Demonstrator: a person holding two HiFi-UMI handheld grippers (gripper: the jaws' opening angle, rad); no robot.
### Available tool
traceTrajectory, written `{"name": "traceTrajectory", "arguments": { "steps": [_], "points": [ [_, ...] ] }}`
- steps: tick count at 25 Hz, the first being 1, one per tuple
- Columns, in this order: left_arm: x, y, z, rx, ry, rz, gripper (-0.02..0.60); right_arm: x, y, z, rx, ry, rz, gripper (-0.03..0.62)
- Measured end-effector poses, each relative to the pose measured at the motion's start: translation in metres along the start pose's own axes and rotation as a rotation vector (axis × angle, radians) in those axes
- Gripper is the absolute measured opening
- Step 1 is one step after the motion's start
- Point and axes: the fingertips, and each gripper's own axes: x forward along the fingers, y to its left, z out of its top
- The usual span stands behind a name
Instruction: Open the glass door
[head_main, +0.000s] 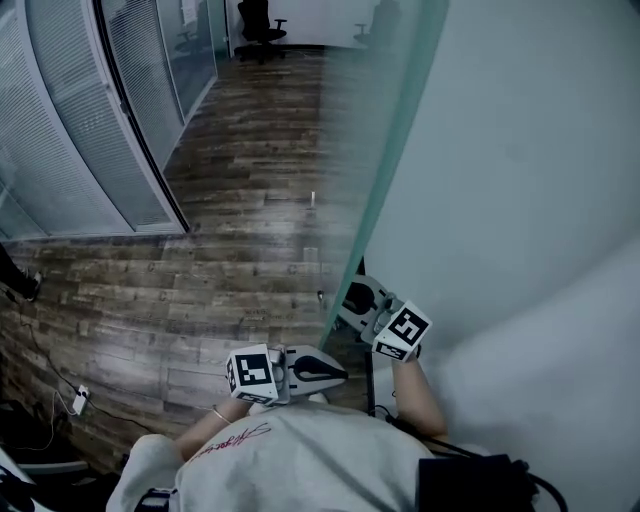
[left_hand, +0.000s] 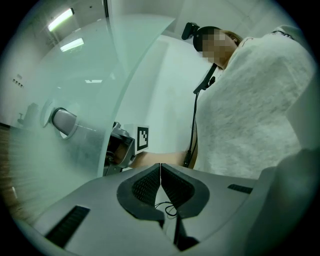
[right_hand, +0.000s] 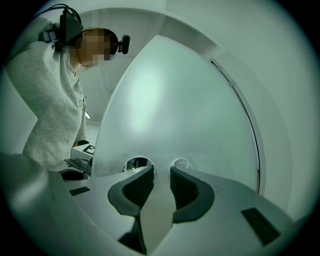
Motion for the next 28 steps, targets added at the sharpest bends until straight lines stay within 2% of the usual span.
{"name": "traceTrajectory", "arguments": {
  "steps": [14, 28],
  "points": [
    [0.044, 0.009, 0.000, 0.006, 0.004, -0.033, 0.018, -0.052, -0.020, 0.007, -0.029, 0.034, -0.019, 0.112],
    [0.072, 0.016, 0.007, 0.001, 0.006, -0.043, 0.018, -0.090, -0.035, 0.014, -0.020, 0.014, -0.059, 0.106]
  ]
}}
